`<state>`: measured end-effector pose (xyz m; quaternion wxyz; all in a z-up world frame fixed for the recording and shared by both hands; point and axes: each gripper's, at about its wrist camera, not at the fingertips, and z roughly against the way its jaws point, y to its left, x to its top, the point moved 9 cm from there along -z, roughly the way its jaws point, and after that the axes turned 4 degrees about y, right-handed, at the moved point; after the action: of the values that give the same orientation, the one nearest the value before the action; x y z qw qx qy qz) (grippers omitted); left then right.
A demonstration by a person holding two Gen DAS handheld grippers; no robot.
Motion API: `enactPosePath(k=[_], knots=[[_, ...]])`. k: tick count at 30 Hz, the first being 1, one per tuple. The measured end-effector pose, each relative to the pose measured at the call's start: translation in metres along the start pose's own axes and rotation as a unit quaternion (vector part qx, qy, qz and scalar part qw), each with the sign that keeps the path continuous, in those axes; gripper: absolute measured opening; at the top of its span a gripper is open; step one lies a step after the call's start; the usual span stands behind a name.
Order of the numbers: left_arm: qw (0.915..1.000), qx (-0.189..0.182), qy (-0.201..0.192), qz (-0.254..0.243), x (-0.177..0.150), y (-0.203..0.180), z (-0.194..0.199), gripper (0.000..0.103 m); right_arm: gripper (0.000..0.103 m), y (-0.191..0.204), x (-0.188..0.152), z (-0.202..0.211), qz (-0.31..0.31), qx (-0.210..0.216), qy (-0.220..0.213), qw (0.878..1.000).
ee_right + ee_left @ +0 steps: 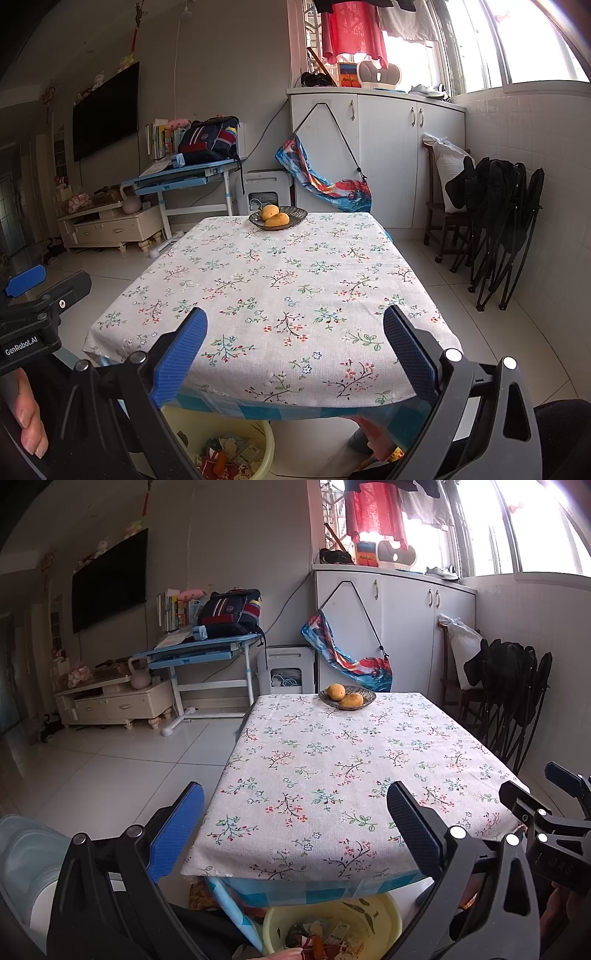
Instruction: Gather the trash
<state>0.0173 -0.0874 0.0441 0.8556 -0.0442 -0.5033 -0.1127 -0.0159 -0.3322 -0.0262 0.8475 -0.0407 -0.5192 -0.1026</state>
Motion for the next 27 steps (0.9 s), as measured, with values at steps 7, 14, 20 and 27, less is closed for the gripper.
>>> enactPosePath(k=[7,14,20,27], knots=[[1.0000,-0.003,0.001,-0.009,0.0003,-0.0005,0.0015,0.096,0.092,0.0002,0.0000,-0.0001,0.000,0.000,0.000,1.000],[0.9999,-0.002,0.003,-0.012,-0.0002,0.0009,0.0019,0.096,0.092,-0.0010,-0.0019,-0.0008,0.001,0.000,0.002,1.000],[0.9999,0.001,0.002,-0.014,-0.0003,0.0022,0.0021,0.096,0.092,-0.0014,-0.0025,-0.0014,0.002,0.000,0.002,1.000],[0.9998,-0.006,0.015,-0.010,-0.0008,0.0016,0.0008,0.096,0.092,-0.0015,-0.0024,-0.0013,0.001,0.000,0.003,1.000]])
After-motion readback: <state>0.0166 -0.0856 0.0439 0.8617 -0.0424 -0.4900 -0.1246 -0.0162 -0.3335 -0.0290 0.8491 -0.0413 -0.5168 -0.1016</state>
